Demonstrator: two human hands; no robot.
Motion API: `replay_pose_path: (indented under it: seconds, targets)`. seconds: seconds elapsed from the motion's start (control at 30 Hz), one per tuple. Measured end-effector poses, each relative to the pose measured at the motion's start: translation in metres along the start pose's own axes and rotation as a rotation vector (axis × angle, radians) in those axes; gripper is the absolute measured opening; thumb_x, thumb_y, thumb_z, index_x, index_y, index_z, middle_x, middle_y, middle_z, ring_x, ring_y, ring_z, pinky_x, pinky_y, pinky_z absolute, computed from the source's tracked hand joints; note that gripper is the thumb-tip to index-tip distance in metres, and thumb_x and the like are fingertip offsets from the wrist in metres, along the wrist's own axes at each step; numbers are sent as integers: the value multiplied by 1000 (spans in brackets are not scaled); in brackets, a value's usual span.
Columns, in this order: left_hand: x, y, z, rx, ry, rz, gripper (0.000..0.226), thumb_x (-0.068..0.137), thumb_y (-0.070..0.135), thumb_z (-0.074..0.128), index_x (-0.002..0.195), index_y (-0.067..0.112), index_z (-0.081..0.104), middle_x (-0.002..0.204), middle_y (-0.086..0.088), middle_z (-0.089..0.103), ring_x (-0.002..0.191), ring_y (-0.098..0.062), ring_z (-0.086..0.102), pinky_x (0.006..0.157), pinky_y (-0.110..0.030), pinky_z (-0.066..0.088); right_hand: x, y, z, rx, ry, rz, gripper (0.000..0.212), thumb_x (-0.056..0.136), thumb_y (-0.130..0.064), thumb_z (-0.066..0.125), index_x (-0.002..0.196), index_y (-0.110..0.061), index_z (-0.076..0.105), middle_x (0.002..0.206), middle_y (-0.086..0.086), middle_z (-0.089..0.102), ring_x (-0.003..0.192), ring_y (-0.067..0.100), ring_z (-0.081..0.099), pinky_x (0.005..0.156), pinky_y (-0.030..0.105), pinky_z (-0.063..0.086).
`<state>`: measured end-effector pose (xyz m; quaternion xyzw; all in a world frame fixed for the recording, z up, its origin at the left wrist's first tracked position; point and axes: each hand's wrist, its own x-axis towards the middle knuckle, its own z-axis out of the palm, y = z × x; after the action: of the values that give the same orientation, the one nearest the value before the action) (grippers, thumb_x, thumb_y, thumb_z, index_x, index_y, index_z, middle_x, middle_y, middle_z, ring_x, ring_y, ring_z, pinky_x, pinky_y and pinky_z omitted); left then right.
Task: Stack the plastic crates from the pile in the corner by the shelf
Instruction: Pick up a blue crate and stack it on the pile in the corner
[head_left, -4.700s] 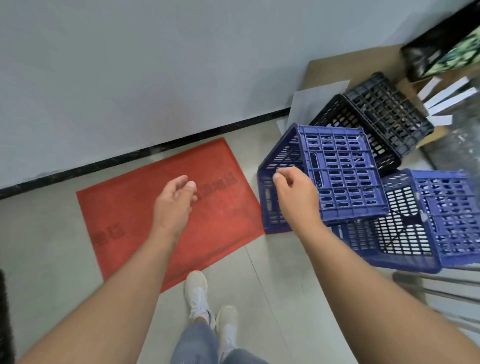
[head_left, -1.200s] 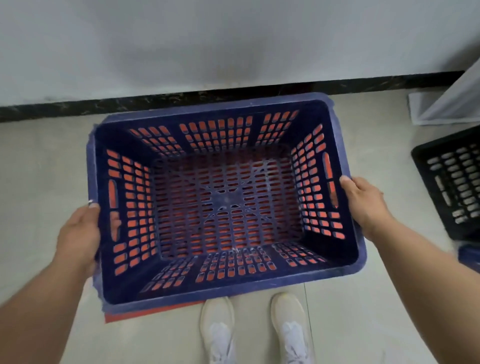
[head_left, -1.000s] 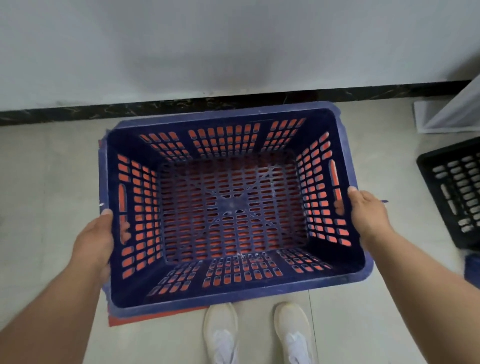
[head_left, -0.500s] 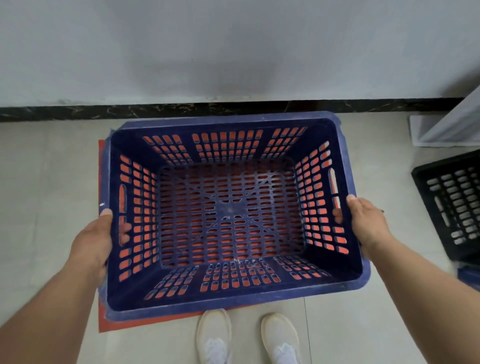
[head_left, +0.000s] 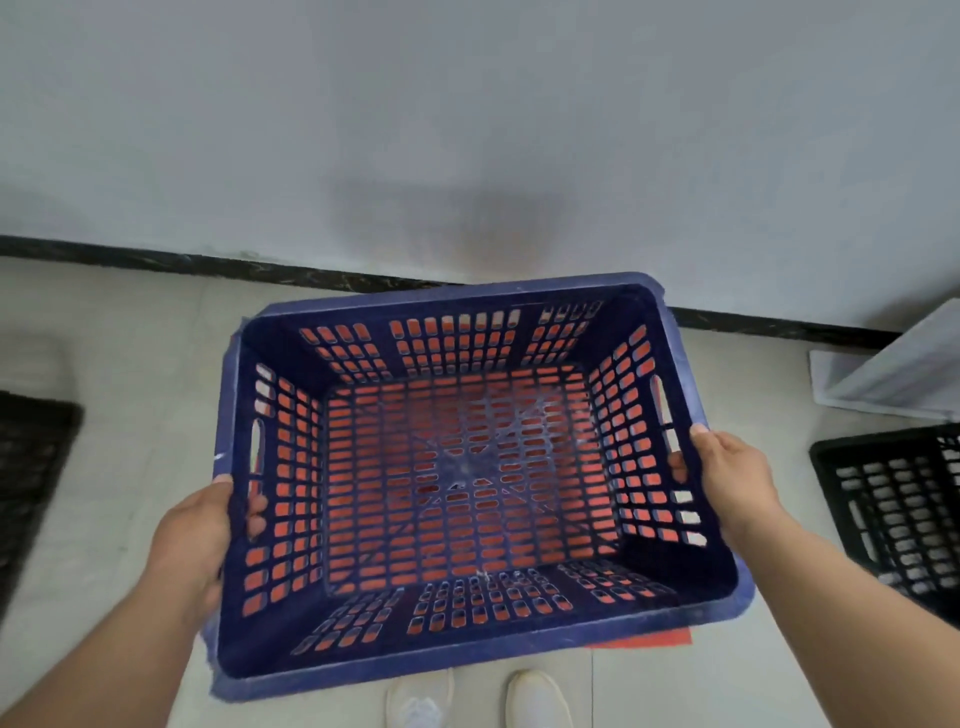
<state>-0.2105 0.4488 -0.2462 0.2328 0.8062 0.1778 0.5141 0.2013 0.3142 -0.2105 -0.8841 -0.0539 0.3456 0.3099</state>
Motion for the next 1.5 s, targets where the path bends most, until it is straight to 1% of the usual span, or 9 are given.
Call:
replay_pose_path:
  seconds: [0.17,0.43,0.53,0.67,0.77,0.83,1.07,1.4,1.5]
  targets:
    - [-42,6,-54,-132,38,-31,23,90,16,55,101,0,67,82,-19,66,64,-28,58,63,-37,53,-39,-55,-6,-92,-32,-138,37,97,-32,41,91,-3,63,80,16,67,75,36,62,77,50,54]
    - [-135,17,-175,-403,196,-60,23,95,17,49,100,1,65,72,-11,61,57,-19,51,58,-30,48,-145,-169,6,-257,-192,-390,30,98,-23,39,92,-2,60,78,15,65,71,33,62,58,32,46]
    - [-161,14,-223,-515,260,-63,20,96,17,49,97,4,63,70,-8,61,55,-16,51,54,-27,45,-190,-209,31,-338,-252,-476,30,98,-27,40,89,-7,61,78,15,67,72,36,65,68,42,52]
    - [-185,11,-289,-625,410,-27,27,99,23,49,96,0,64,77,-13,65,60,-22,54,59,-31,46,-251,-254,79,-388,-330,-590,29,97,-28,42,93,-8,64,76,14,69,70,35,65,70,46,55]
    - [-192,10,-340,-673,526,-9,26,98,22,51,97,0,65,82,-13,68,65,-23,57,61,-33,48,-299,-285,121,-416,-382,-670,28,98,-24,43,100,-5,64,78,15,67,64,30,60,53,30,44]
    - [-193,9,-374,-708,590,-13,24,98,23,52,97,2,66,84,-13,69,66,-23,59,61,-34,49,-332,-301,150,-443,-413,-708,28,99,-23,42,98,-5,64,76,14,66,59,28,57,49,27,39]
    - [-174,13,-473,-777,719,-40,24,99,23,49,97,5,65,86,-13,68,67,-22,58,58,-33,47,-424,-339,258,-475,-501,-841,26,95,-25,45,89,-11,67,73,11,70,66,34,66,71,49,56]
    - [-95,4,-545,-847,851,-79,30,97,22,51,100,-3,67,82,-13,68,64,-23,57,59,-32,47,-484,-375,417,-470,-652,-965,22,95,-25,48,82,-16,62,75,11,68,69,35,64,69,50,55]
    - [-65,5,-558,-854,897,-110,31,97,23,49,101,-2,67,82,-12,67,65,-21,57,57,-32,46,-496,-386,466,-497,-713,-995,21,97,-24,47,89,-12,61,74,10,67,70,34,61,69,44,50]
